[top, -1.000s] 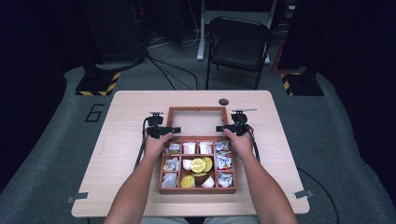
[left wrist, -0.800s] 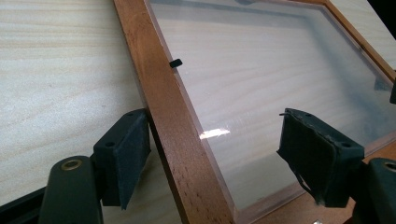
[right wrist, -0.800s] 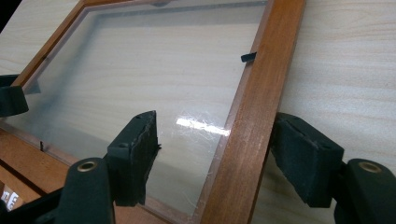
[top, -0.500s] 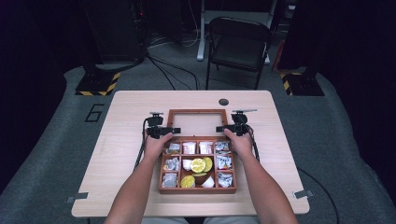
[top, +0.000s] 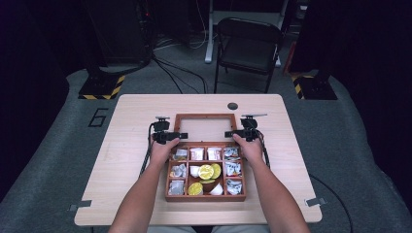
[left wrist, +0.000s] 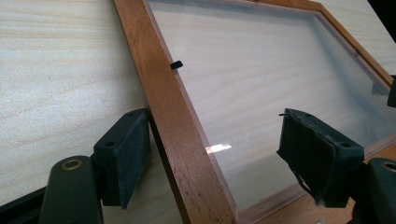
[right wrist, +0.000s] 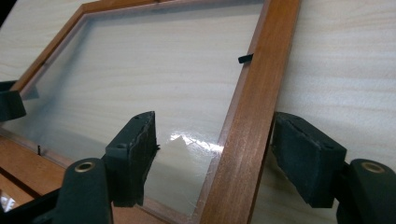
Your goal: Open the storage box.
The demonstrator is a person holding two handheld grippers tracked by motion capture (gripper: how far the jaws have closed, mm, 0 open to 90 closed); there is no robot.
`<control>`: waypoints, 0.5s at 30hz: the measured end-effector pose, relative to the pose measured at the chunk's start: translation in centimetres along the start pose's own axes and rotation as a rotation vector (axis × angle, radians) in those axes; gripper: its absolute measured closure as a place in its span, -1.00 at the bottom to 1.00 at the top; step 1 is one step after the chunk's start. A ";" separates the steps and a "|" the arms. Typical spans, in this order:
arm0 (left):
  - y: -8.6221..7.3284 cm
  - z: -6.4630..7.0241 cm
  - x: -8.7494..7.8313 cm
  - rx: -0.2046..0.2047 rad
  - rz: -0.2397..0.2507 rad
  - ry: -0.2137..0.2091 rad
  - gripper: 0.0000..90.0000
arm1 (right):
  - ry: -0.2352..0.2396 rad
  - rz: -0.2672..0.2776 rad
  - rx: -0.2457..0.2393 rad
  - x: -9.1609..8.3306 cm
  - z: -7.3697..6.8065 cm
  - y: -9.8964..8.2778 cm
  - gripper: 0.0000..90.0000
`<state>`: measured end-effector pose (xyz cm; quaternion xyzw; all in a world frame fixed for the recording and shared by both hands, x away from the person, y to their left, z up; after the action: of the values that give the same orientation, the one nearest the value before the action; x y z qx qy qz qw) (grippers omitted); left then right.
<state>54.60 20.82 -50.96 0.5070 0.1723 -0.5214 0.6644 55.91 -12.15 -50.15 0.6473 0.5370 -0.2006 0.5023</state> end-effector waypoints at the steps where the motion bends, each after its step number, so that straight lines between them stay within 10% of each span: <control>1: 0.0 0.0 0.0 -0.003 0.003 -0.001 -0.44 | 0.003 0.005 0.014 0.0 0.2 0.0 -0.32; 15: 0.2 -0.3 -2.3 0.024 0.059 0.026 -0.27 | -0.089 0.047 -0.070 -2.2 0.1 -0.3 -0.26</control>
<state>53.91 22.25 -49.21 0.5266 0.1595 -0.4970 0.6710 54.97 -13.36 -48.60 0.6322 0.5054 -0.1986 0.5527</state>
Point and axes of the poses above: each handheld gripper's, and its own axes: x roughly forward along the jaws, y roughly out of its top, z roughly to its right, the point moved 1 cm from there along x, roughly forward along the jaws, and after that the axes turned 10 degrees about -z, right-handed, at the moved point
